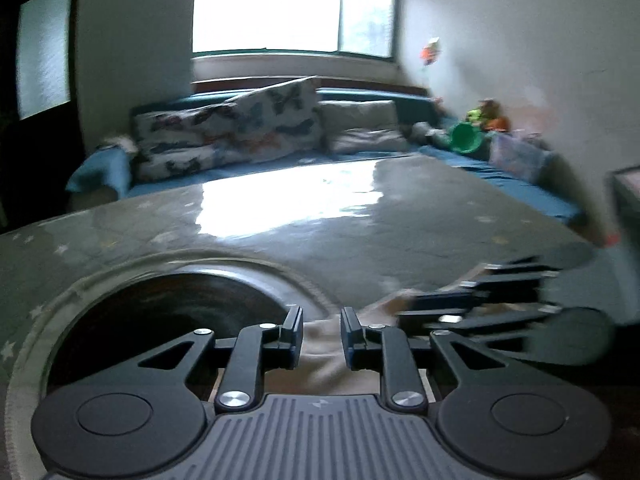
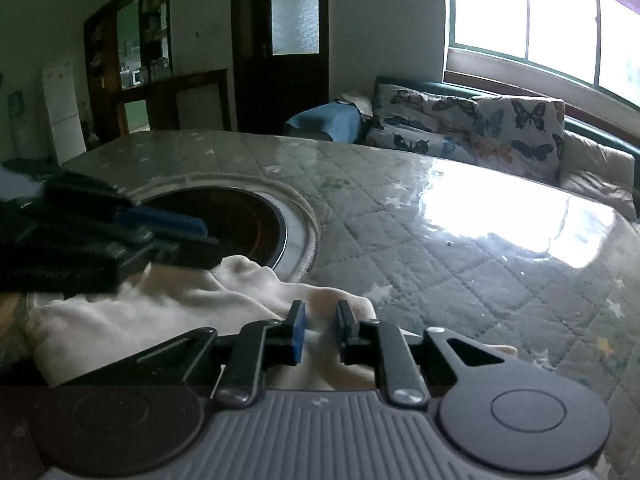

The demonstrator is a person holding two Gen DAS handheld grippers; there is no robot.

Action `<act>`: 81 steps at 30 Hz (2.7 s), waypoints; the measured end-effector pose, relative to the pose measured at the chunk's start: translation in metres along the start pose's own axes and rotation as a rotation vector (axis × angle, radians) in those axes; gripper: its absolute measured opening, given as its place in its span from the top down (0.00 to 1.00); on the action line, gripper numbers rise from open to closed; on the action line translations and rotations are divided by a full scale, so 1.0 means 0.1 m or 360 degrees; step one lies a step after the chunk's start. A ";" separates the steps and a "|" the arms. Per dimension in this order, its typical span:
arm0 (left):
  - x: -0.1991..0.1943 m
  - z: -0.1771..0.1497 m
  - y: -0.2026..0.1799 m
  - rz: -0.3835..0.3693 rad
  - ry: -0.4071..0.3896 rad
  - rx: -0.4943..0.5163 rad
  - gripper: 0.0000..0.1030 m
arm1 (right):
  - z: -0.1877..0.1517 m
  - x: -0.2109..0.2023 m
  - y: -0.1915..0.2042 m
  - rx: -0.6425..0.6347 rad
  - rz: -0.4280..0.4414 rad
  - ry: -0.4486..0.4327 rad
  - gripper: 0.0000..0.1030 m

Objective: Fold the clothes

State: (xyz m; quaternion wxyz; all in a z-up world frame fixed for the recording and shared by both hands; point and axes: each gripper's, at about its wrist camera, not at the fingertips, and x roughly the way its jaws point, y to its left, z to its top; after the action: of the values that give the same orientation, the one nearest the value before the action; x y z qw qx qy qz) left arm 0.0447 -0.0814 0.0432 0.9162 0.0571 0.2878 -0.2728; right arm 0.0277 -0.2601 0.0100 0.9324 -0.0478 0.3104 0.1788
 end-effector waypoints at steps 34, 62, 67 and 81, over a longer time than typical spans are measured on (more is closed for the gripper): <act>0.27 -0.31 -0.13 -0.0014 0.0059 -0.0012 0.75 | -0.56 -0.78 0.23 -0.0202 0.0015 -0.0053 0.70; -0.10 -0.26 -0.27 -0.0044 0.0020 0.0016 0.67 | -0.75 -1.16 0.13 -0.0145 -0.0003 -0.0026 0.51; -0.46 -0.44 -0.42 -0.0119 0.0002 0.0125 0.67 | -0.61 -1.20 0.15 -0.0105 0.0034 -0.0141 0.51; -0.60 -0.78 -0.30 -0.0124 0.0016 0.0066 0.67 | -0.52 -0.69 0.41 -0.0228 0.0175 -0.0065 0.50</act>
State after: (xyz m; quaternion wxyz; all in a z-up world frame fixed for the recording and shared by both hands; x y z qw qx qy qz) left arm -0.0508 -0.0580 0.0136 0.9021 0.0662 0.2887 -0.3139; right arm -0.0674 -0.2529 0.0102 0.9216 -0.0936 0.2798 0.2524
